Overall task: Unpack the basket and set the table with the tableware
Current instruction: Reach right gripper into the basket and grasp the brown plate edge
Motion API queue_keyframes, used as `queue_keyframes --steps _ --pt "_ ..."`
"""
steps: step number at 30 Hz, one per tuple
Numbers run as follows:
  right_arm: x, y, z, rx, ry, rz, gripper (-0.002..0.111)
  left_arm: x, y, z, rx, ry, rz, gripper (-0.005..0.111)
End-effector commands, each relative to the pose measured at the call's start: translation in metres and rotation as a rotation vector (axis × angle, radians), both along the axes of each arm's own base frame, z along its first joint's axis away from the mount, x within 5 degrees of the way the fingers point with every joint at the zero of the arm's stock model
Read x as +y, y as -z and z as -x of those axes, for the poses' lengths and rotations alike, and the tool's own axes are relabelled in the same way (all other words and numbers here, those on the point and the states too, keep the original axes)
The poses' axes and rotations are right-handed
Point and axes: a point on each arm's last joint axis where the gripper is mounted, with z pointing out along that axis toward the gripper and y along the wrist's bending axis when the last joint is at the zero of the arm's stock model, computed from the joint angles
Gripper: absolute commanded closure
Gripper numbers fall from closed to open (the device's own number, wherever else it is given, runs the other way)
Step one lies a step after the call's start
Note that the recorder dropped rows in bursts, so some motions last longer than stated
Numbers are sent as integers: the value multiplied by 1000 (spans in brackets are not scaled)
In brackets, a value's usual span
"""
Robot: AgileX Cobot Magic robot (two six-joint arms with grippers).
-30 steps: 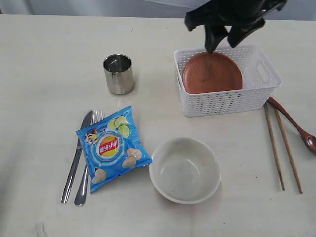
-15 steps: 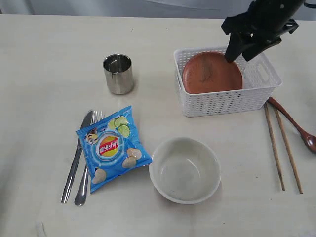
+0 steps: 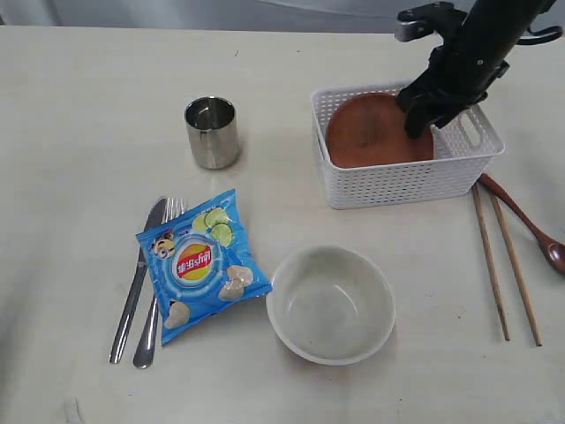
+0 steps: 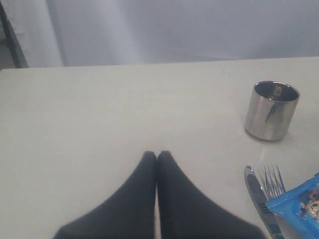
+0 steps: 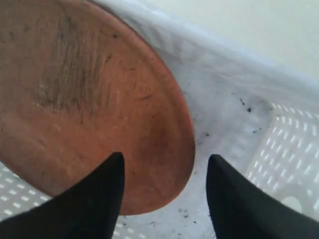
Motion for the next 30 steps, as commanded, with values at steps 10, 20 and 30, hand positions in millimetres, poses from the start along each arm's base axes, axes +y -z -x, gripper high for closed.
queue_keyframes --steps 10,20,30 --pt "1 13 -3 -24 -184 -16 60 0 0 0 -8 7 -4 107" --pt "1 26 -4 -2 -215 -17 61 0 0 0 -8 7 -4 107" --pt "1 24 -7 -35 -211 -13 109 0 0 0 -8 7 -4 107"
